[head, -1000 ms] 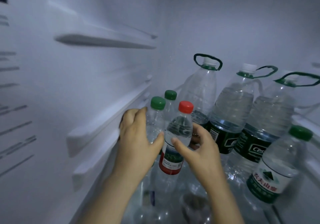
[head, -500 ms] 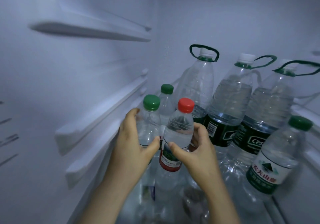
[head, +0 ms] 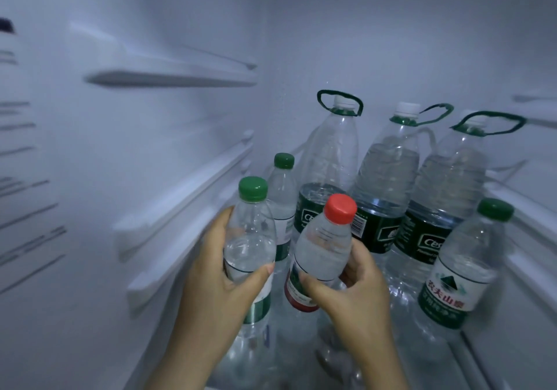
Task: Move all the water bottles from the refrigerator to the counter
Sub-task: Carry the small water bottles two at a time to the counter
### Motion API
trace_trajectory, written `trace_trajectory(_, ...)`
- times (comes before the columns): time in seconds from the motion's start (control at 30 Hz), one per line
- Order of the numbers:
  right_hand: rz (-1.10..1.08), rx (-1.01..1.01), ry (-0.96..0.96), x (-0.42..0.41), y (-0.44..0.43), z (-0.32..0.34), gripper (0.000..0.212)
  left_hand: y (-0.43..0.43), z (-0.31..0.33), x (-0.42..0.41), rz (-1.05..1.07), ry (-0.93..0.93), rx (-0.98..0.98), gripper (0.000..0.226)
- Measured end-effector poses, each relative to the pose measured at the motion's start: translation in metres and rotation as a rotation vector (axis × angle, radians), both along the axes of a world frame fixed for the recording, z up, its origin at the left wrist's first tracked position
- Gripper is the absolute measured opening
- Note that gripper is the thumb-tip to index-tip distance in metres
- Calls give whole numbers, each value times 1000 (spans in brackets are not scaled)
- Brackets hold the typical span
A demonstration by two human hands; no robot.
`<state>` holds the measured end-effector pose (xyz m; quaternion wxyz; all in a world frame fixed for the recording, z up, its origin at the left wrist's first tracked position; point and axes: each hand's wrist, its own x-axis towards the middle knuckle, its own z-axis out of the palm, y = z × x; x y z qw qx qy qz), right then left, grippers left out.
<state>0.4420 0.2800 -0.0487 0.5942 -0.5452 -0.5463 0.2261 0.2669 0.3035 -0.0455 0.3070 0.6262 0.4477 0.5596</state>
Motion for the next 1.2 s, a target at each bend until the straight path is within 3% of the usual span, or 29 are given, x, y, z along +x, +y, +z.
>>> trace_trajectory(0.3, 12, 81, 92, -14, -38, 34, 47, -25, 20, -4, -39, -129, 9, 94)
trace_trajectory(0.43, -55, 142, 114, -22, -67, 47, 46, -40, 27, -6, -139, -210, 58, 74)
trace_trajectory(0.53, -133, 185, 123, -30, -94, 59, 47, -56, 39, -9, -258, -215, 97, 67)
trace_trajectory(0.63, -247, 222, 95, -42, -124, 68, 61, -72, 47, -14, -372, -190, 117, 69)
trace_trajectory(0.87, -499, 235, 79, -68, -202, 64, 43, -118, 46, -21, -607, -232, 105, 78)
trace_trajectory(1.1, -681, 281, 67, -94, -277, 72, 62, -170, 49, -13, -837, -262, 51, 80)
trace_trajectory(1.2, -759, 275, 18, -98, -308, 76, 57, -193, 52, -4, -915, -277, 25, 84)
